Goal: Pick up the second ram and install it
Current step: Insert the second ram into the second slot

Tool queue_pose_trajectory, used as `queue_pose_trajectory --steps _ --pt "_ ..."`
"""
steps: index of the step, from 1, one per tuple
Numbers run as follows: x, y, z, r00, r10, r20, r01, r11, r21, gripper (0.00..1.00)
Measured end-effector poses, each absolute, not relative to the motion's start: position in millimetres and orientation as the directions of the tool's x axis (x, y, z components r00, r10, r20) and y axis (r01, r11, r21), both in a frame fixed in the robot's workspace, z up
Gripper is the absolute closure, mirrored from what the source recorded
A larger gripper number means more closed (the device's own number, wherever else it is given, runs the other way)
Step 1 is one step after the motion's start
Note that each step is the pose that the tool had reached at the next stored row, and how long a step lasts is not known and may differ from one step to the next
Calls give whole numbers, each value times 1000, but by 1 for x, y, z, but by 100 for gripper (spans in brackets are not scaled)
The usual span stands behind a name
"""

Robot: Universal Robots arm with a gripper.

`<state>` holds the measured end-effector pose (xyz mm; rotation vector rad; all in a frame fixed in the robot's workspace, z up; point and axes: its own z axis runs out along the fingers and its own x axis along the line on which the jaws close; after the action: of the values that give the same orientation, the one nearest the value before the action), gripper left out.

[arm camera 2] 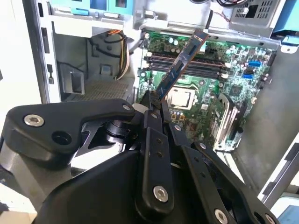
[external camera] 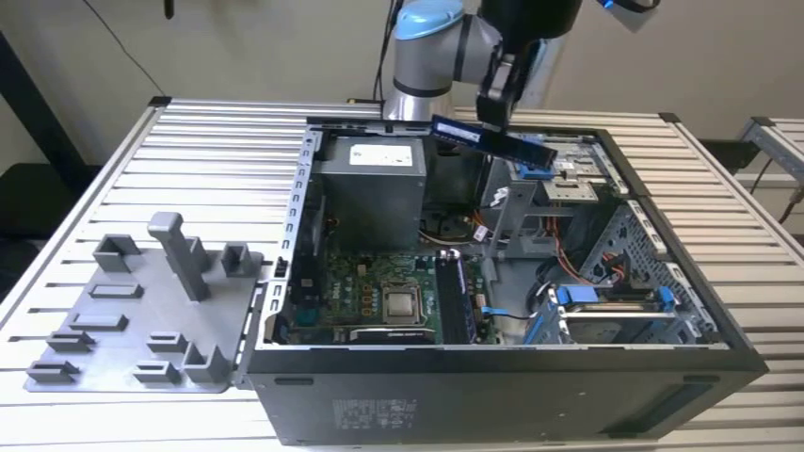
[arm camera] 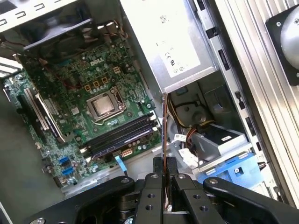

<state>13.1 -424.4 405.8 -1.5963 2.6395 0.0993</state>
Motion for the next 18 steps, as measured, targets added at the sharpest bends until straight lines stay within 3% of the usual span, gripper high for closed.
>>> queue_pose_trajectory --steps 18 --pt "13 -424 405 -639 -765 -81 -769 639 26 86"
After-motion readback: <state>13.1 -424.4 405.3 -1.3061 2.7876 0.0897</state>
